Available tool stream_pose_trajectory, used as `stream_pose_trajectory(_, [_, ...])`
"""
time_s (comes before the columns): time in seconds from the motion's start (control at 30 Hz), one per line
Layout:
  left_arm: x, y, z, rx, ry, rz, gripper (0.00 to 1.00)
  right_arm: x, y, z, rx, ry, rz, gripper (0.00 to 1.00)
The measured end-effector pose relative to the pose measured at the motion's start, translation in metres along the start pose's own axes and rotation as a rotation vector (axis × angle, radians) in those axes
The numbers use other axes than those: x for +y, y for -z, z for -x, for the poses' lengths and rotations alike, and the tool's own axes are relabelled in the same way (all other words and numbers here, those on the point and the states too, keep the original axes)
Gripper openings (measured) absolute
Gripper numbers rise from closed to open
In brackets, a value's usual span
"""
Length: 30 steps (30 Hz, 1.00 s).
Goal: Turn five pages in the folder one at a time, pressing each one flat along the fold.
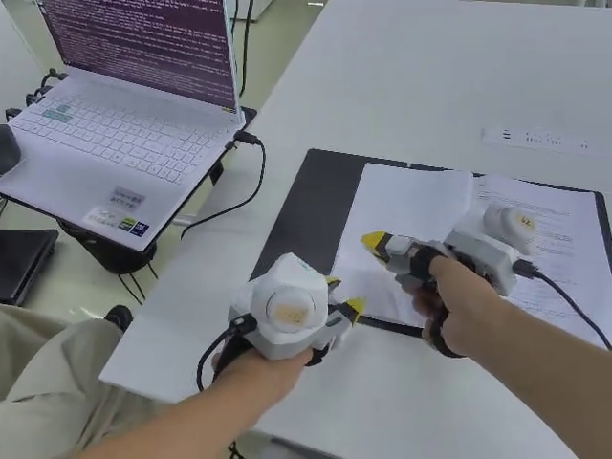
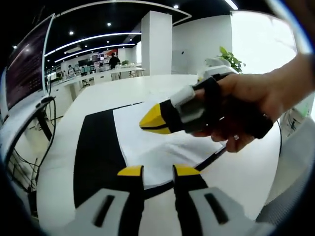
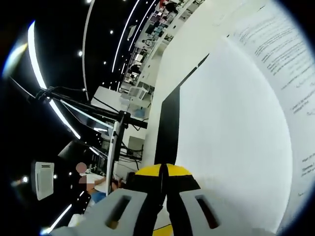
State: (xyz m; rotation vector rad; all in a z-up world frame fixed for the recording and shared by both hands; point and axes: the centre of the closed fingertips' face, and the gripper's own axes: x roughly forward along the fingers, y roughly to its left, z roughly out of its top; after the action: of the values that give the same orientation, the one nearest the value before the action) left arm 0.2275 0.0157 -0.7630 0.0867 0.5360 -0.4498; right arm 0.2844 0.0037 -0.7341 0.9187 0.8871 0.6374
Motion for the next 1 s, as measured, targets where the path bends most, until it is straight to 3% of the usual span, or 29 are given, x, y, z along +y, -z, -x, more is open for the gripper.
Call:
stream_pose_trajectory(0.2, [0.003,0.009,-0.011,0.035,-0.026,0.04,0.22,-0.029,-0.038,0.02,-0.05,0.038,-0.017,0.0])
stream_pose_trajectory(0.3, [0.005,0.019,-0.012,0.072,-0.042,0.026,0.21,-0.04,-0.057,0.026,-0.076,0.056,-0.048,0.0])
stream_pose_trajectory(0.37, [0.008,0.033,-0.008,0.127,-0.058,0.001,0.22,-0.046,-0.071,0.028,-0.092,0.064,-0.069,0.0])
stream_pose_trajectory(0.4, [0.007,0.027,-0.009,0.076,-0.051,0.01,0.21,-0.05,-0.078,0.029,-0.098,0.068,-0.088,0.0])
stream_pose_trajectory(0.43, [0.008,0.026,-0.01,0.069,-0.054,0.016,0.21,-0.053,-0.083,0.03,-0.105,0.069,-0.108,0.0])
stream_pose_trajectory(0.6, [0.008,0.026,-0.01,0.067,-0.058,0.002,0.21,-0.069,-0.097,0.034,-0.107,0.064,-0.243,0.0])
stream_pose_trajectory(0.8, [0.008,0.027,-0.009,0.055,-0.062,0.001,0.21,-0.089,-0.096,0.033,-0.08,0.09,-0.268,0.0])
stream_pose_trajectory(1.0, [0.008,0.027,-0.008,0.055,-0.063,0.0,0.21,-0.087,-0.105,0.026,-0.097,0.077,-0.315,0.0])
